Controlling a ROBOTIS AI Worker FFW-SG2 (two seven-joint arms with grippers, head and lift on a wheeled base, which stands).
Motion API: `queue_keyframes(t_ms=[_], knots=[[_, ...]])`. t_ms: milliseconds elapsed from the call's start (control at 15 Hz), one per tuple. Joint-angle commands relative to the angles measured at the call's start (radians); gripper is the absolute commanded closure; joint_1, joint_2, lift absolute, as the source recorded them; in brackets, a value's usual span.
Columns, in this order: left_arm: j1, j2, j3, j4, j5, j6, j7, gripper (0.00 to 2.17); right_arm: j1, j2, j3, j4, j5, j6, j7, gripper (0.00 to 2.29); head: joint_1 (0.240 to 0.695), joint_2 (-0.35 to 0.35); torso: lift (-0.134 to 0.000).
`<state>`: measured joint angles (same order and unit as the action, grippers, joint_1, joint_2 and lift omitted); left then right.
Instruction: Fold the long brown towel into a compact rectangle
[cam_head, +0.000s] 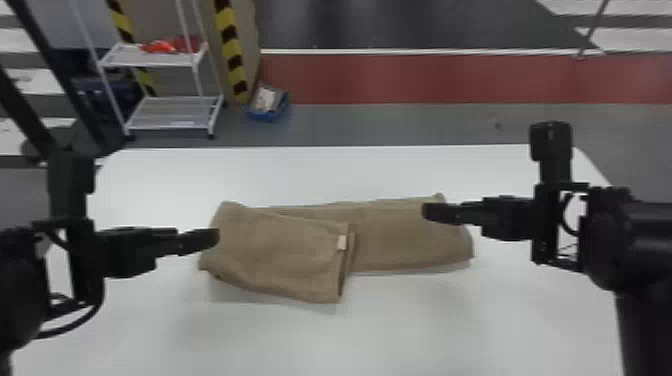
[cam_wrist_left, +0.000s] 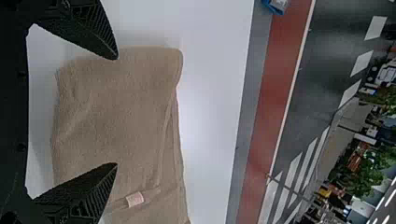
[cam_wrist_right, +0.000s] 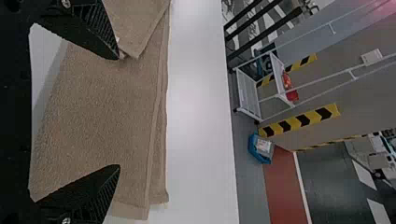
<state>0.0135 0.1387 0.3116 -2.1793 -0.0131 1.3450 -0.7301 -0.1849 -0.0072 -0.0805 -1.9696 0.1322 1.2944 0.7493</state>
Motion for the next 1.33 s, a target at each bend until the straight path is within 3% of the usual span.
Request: queue_keyframes(t_ms=[0,200,533,1067,1267], knots=[[0.033,0.016,0.064,0.023,0.022,-0.051,0.004,0.08,-0.002,0.008,0.073,0.014,-0.005,-0.007,-0.004,0.05,0.695,0.114,-0.123],[0.069,0.033,0.098,0.036,0.036,-0.085,0.001,0.08,-0.002,0.008,0.139,0.066,-0.019,-0.043,-0.013,0.05,0.695,0.227,-0.123],[0.089,0.032,0.112,0.032,0.045,-0.091,-0.002,0.08,-0.019,0.008,0.212,0.166,-0.062,-0.135,-0.013,0.07,0.695,0.305,-0.123],[0.098,0.027,0.103,0.027,0.044,-0.091,-0.006,0.08,-0.034,0.008,0.275,0.302,-0.089,-0.249,-0.008,0.15,0.695,0.35,-0.123],[0.105,0.028,0.099,0.027,0.044,-0.091,-0.006,0.08,-0.045,0.008,0.288,0.37,-0.089,-0.365,0.021,0.23,0.695,0.35,-0.123]])
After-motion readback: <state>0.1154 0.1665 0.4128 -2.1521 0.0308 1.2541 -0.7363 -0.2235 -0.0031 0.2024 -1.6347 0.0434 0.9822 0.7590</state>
